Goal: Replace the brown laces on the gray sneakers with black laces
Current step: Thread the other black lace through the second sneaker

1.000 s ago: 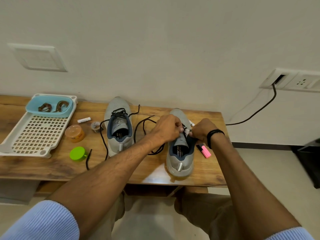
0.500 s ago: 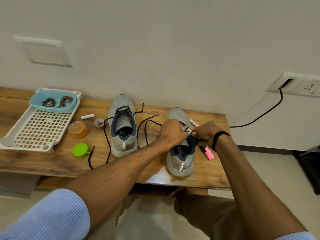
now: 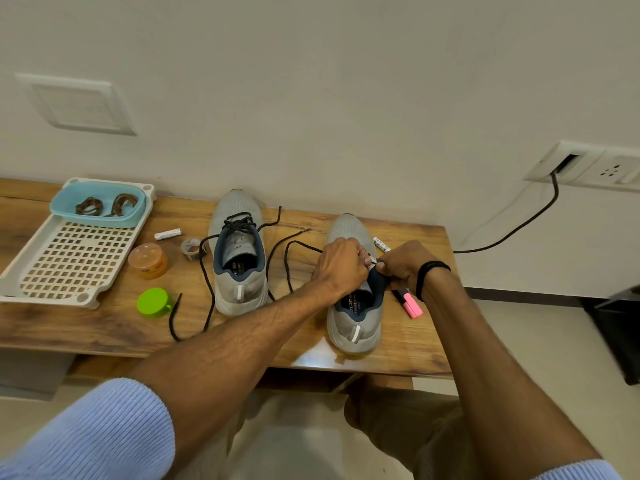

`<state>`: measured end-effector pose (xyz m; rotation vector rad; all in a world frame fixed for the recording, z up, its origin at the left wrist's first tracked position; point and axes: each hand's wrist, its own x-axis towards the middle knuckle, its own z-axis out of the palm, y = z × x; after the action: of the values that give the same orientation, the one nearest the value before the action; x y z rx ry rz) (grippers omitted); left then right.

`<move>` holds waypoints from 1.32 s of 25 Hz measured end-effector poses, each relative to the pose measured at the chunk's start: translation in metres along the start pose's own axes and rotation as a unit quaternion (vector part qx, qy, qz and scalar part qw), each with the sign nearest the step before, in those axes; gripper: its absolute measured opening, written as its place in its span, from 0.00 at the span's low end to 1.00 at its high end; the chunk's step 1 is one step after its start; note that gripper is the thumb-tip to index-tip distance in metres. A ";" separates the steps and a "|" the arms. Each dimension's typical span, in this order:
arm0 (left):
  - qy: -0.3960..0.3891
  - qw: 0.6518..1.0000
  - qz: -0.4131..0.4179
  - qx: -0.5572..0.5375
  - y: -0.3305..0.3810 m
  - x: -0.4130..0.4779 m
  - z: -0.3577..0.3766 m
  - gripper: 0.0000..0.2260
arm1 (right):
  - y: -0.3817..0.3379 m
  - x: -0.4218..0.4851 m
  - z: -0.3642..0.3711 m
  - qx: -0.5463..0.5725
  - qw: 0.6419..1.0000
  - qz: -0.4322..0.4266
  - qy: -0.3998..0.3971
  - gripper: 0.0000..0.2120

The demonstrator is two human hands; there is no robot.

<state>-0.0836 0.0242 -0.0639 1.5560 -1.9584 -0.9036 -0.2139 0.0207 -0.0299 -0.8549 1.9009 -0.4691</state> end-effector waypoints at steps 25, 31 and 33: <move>0.024 0.998 -0.039 0.050 0.006 0.001 0.007 0.07 | 0.010 0.022 0.005 0.033 0.999 0.014 0.000 0.11; 0.027 0.994 -0.038 0.103 0.007 0.000 0.015 0.08 | 0.011 0.027 0.010 -0.011 0.999 -0.016 0.033 0.08; 0.032 0.994 -0.044 0.093 0.007 0.000 0.016 0.13 | 0.013 0.027 0.013 -0.048 0.996 -0.043 0.058 0.09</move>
<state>-0.1000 0.0290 -0.0694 1.7647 -1.9908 -0.7124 -0.2154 0.0106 -0.0609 -0.9937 2.0122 -0.4916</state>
